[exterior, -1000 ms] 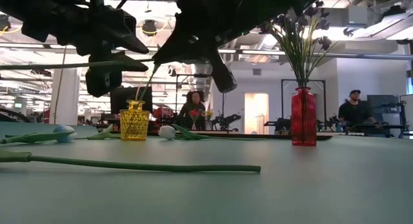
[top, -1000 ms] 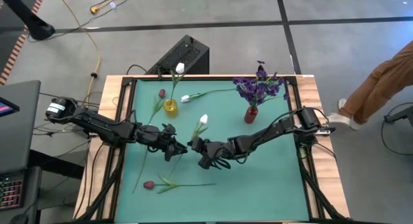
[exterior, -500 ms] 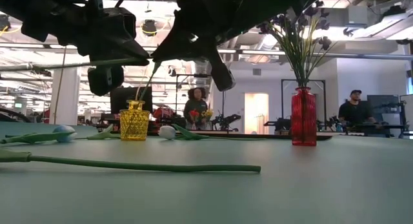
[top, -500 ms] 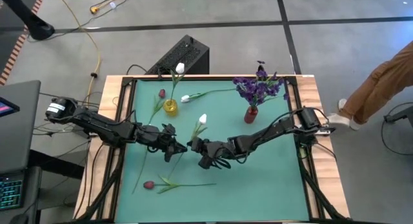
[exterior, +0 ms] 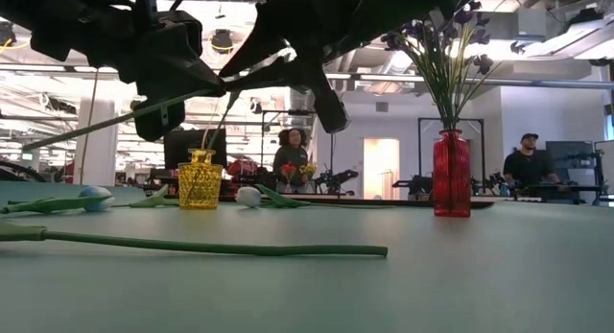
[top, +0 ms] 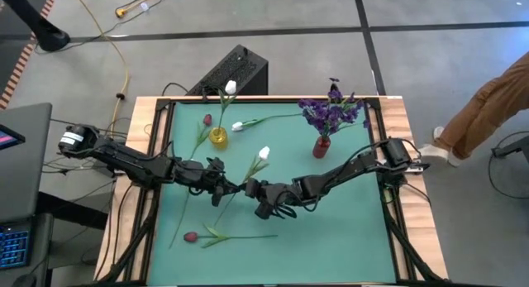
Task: Sort flowers into vase by color
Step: Put the bottom right white flower into the yellow vase
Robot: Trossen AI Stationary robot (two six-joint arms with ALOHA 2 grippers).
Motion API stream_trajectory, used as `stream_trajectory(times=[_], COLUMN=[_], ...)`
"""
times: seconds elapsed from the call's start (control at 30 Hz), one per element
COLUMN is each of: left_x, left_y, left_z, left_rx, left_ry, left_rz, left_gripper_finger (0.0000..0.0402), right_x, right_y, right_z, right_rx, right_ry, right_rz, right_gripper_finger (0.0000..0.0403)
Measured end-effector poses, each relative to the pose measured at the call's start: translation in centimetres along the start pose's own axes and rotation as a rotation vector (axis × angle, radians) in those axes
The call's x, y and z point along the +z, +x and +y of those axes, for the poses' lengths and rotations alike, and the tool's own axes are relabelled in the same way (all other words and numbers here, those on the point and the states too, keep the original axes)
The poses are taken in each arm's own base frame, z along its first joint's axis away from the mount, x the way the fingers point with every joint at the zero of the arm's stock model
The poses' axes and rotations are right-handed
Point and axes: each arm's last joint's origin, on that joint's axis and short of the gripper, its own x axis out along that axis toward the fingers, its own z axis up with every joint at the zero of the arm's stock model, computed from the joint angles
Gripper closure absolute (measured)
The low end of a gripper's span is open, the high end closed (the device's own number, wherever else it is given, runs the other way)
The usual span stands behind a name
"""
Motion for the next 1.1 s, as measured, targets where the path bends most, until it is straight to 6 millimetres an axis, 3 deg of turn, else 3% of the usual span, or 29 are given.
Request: stream_trajectory(times=[0.17,0.4,0.6,0.87,1.1], left_x=[0.3,1.9,4.1,6.2,7.0], left_y=[0.0,-0.5,-2.5,-7.0,-10.1], left_z=[0.2,0.6,0.1,-1.7,-1.8], left_rx=[0.019,0.02,0.009,0.04,0.325], left_ry=[-0.005,0.044,0.156,0.404,0.562], left_rz=[-0.028,-0.112,-0.264,-0.537,-0.727], left_gripper_finger=[0.0401,0.0401,0.0401,0.0401,0.0401], right_x=[1.5,4.2,5.8,6.4,5.4], right_y=[-0.8,-2.5,-3.6,-4.1,-3.4], right_z=[-0.3,-0.8,-0.4,1.0,1.3], right_rx=[-0.034,-0.092,-0.048,0.082,0.112], right_ry=[0.008,0.231,0.491,0.74,0.854], right_rz=[-0.038,-0.102,-0.139,-0.112,-0.062], right_gripper_finger=[0.023,0.0147,0.0138,0.0138,0.0138])
